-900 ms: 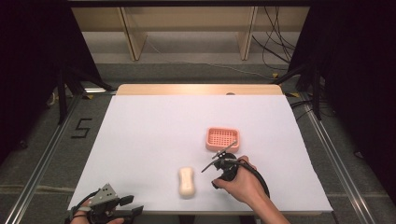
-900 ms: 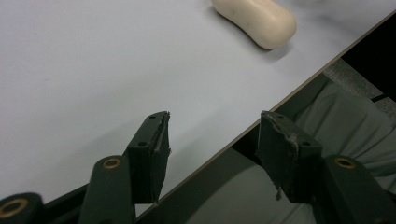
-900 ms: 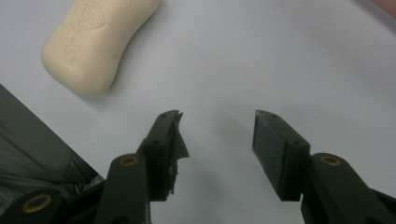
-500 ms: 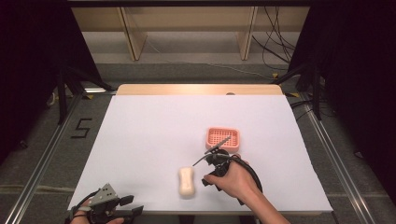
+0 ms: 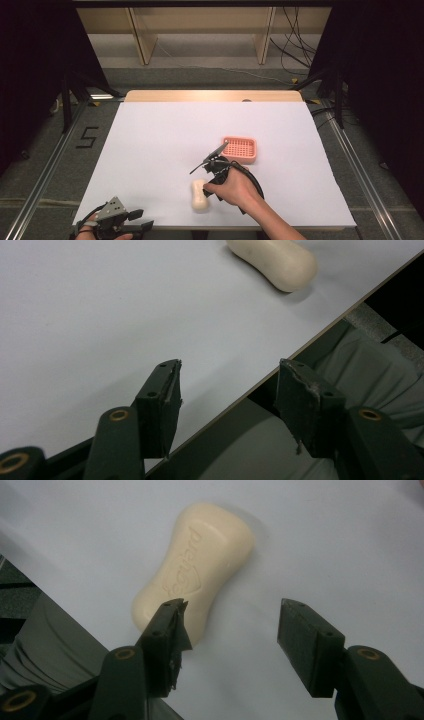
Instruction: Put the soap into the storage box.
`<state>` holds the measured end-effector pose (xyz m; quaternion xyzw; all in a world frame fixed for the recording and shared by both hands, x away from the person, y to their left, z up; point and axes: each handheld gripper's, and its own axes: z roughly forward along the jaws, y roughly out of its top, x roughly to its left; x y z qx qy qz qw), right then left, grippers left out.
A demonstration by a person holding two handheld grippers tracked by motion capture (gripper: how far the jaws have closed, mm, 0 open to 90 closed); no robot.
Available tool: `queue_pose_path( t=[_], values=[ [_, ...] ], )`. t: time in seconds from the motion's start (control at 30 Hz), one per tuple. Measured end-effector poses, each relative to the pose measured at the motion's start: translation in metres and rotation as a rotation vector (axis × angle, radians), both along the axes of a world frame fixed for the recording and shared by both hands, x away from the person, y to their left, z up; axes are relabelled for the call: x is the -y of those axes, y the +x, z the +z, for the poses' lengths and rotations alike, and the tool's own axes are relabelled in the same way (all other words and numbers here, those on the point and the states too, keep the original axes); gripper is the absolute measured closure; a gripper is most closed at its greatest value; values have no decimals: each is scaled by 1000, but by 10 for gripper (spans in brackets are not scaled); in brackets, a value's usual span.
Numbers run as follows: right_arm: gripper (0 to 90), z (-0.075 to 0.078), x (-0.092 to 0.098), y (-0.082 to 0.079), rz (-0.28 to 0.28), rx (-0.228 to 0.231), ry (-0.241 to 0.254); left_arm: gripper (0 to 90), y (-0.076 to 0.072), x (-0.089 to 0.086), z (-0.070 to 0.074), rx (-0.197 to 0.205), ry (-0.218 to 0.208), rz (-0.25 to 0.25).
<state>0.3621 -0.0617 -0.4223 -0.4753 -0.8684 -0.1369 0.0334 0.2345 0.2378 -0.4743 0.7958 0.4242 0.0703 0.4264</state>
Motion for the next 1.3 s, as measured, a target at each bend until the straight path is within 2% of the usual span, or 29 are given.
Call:
queue_pose_path(
  t=[0.07,0.2,0.23,0.33,0.4,0.43,0.47,0.5,0.53,0.57,0.67,0.7,0.73,0.77,0.8,0.83,0.87,0.93,1.0,1.07,1.1,1.2,1.27,1.3],
  values=[
    [452,0,-5,1,-5,-14,0,427,0,0,0,0,-1,-1],
    [450,-1,-10,3,-2,-18,-3,427,0,0,0,0,-1,0],
    [440,-3,-13,5,-3,-11,9,427,0,0,0,0,0,0],
    [417,-4,-16,6,-24,-33,12,427,0,0,0,1,11,-1],
    [403,-7,-18,8,-26,-41,14,427,0,0,0,-2,1,-2],
    [394,-8,-22,8,-48,-52,11,427,0,0,0,-2,0,-2],
    [394,-8,-22,8,-48,-52,11,427,0,0,0,-1,0,-2],
    [383,-10,-23,10,-53,-35,5,427,0,-1,0,0,25,1],
    [383,-10,-23,10,-53,-35,5,427,0,-1,0,0,25,1],
    [380,-11,-24,10,-52,-35,17,427,0,0,0,-3,1,-2],
    [374,-13,-27,12,-58,-36,15,427,0,-1,1,-10,5,-9],
    [373,-12,-30,13,-69,-45,-1,427,0,0,1,-9,5,-9],
    [372,-14,-31,13,-60,-32,10,427,0,0,1,-9,4,-9],
    [370,-14,-33,13,-63,-51,18,427,0,-1,1,-12,6,-11],
    [370,-14,-33,13,-63,-51,18,427,0,-1,1,-12,6,-11],
    [367,-14,-36,14,-44,-62,2,427,-1,-1,1,-9,5,-9],
    [367,-14,-36,14,-44,-62,2,427,-1,0,0,-9,-6,4],
    [365,-16,-39,15,-46,-55,8,427,-1,0,1,-8,1,-2],
    [354,-18,-44,16,-54,-72,-4,427,-1,0,1,-8,0,-1],
    [355,-18,-45,16,-59,-64,-8,427,-1,-2,2,-20,6,-13],
    [357,-19,-46,17,-59,-80,-16,427,-1,-1,1,-8,-2,-3],
    [357,-22,-48,18,-61,-74,-30,427,-1,-1,1,4,-2,-8],
    [352,-23,-48,18,-61,-85,-35,426,-1,-1,1,5,10,-10],
    [351,-25,-49,18,-64,-76,-31,427,0,-2,1,6,33,-14]
  ],
)
